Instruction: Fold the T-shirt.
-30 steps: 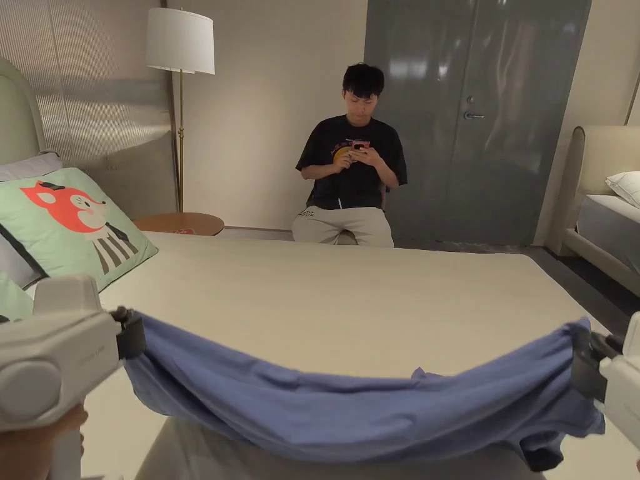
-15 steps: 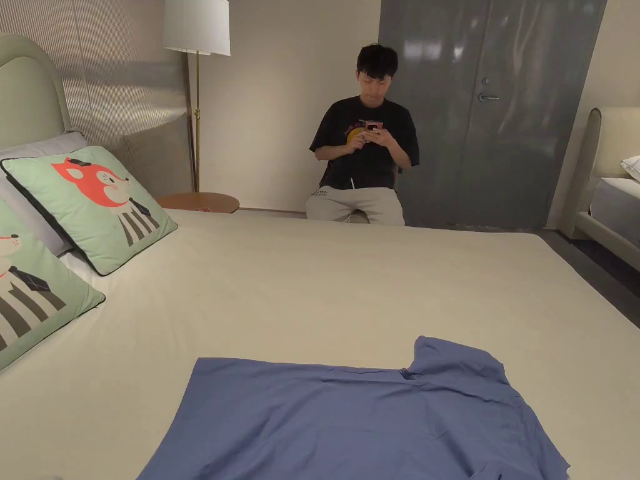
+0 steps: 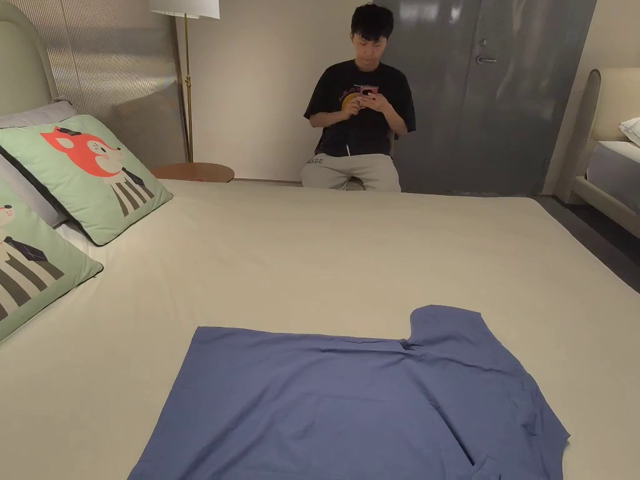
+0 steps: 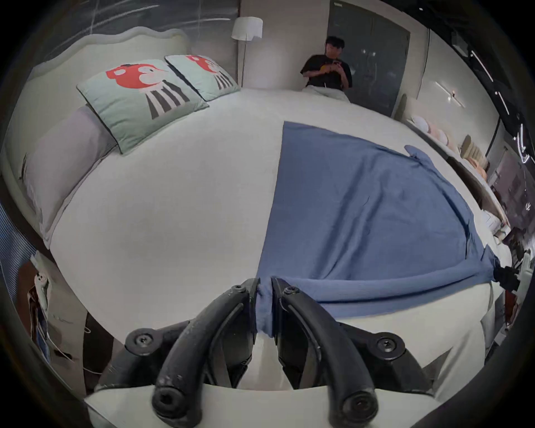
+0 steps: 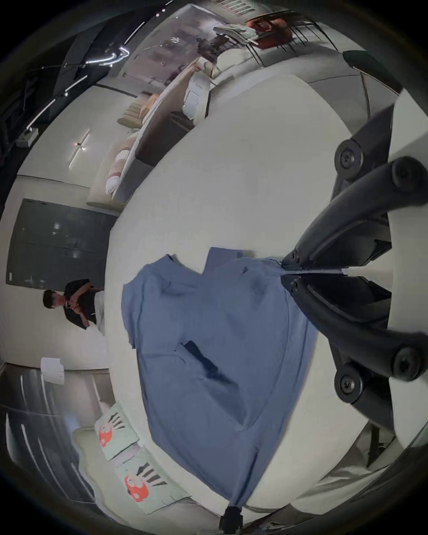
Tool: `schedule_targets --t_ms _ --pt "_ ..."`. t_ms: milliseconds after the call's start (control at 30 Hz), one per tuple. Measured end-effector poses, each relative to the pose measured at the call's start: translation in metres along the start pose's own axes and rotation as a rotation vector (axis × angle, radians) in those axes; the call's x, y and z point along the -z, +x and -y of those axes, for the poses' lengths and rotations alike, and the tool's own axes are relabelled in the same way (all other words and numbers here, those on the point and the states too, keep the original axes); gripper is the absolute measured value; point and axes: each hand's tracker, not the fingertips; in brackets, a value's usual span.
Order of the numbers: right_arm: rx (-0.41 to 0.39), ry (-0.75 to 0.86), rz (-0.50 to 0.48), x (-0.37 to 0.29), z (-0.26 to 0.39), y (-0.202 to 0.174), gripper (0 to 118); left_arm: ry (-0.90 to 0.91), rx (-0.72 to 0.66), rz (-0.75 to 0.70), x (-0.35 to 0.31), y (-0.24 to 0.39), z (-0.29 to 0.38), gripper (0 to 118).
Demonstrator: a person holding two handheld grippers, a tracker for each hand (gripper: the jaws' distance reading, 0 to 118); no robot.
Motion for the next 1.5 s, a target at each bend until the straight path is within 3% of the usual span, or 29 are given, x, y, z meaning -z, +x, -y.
schedule_targets --t_ms 200,233,267,300,333,367,533,633,700,767,800,833,867,900,1167,1233,1267,1300,1367,1500 --pt "0.021 -0.034 -0.01 0.008 0.003 0.008 3 -0.017 0.0 0.003 0.006 -0.002 0.003 7" --pt "0.021 -0.036 -0.014 0.008 0.003 0.007 4 -0.008 0.001 0.005 0.003 -0.001 0.003 17" --pt "0.021 -0.036 -0.02 0.007 0.002 0.007 12 0.021 0.009 -0.006 -0.004 0.004 0.003 38" --pt "0.022 -0.028 -0.023 0.002 0.0 0.007 42 0.064 0.021 -0.04 -0.01 0.007 0.003 71" --pt "0.026 -0.003 -0.016 -0.003 -0.002 0.006 68 0.105 0.025 -0.056 -0.017 0.009 0.002 92" --pt "0.029 0.042 -0.018 -0.008 -0.004 0.006 82 0.146 0.019 -0.048 -0.025 0.01 0.0 104" --pt "0.086 0.291 0.007 -0.045 -0.03 -0.001 97 0.381 -0.027 -0.016 -0.059 0.016 -0.016 107" --pt "0.124 0.428 0.038 -0.069 -0.049 -0.009 96 0.489 -0.036 0.016 -0.084 0.027 -0.025 98" --pt "0.152 0.508 0.069 -0.08 -0.059 -0.015 87 0.556 -0.033 0.034 -0.099 0.036 -0.032 76" --pt "0.156 0.579 0.064 -0.088 -0.065 -0.019 83 0.617 -0.029 0.024 -0.108 0.043 -0.035 69" --pt "0.156 0.597 0.07 -0.092 -0.068 -0.021 60 0.632 -0.021 0.013 -0.11 0.046 -0.037 38" --pt "0.154 0.603 0.08 -0.092 -0.071 -0.024 37 0.64 -0.015 0.004 -0.11 0.048 -0.038 15" --pt "0.155 0.616 0.094 -0.094 -0.073 -0.027 16 0.648 -0.011 0.008 -0.112 0.05 -0.039 5" --pt "0.155 0.628 0.103 -0.095 -0.075 -0.029 1 0.645 -0.007 0.022 -0.112 0.049 -0.041 2" --pt "0.144 0.606 0.057 -0.085 -0.076 -0.031 0 0.513 0.017 0.058 -0.098 0.036 -0.042 0" --pt "0.135 0.588 0.059 -0.085 -0.074 -0.032 0 0.461 0.006 0.087 -0.091 0.032 -0.037 2" --pt "0.134 0.58 0.058 -0.084 -0.073 -0.032 0 0.433 0.002 0.082 -0.084 0.028 -0.034 13" --pt "0.137 0.569 0.055 -0.082 -0.071 -0.031 0 0.389 0.0 0.072 -0.075 0.024 -0.031 49" --pt "0.144 0.552 0.051 -0.075 -0.065 -0.032 0 0.276 -0.028 0.063 -0.05 0.011 -0.022 106" --pt "0.147 0.525 0.056 -0.073 -0.058 -0.031 0 0.174 -0.048 0.022 -0.027 0.008 0.0 107"
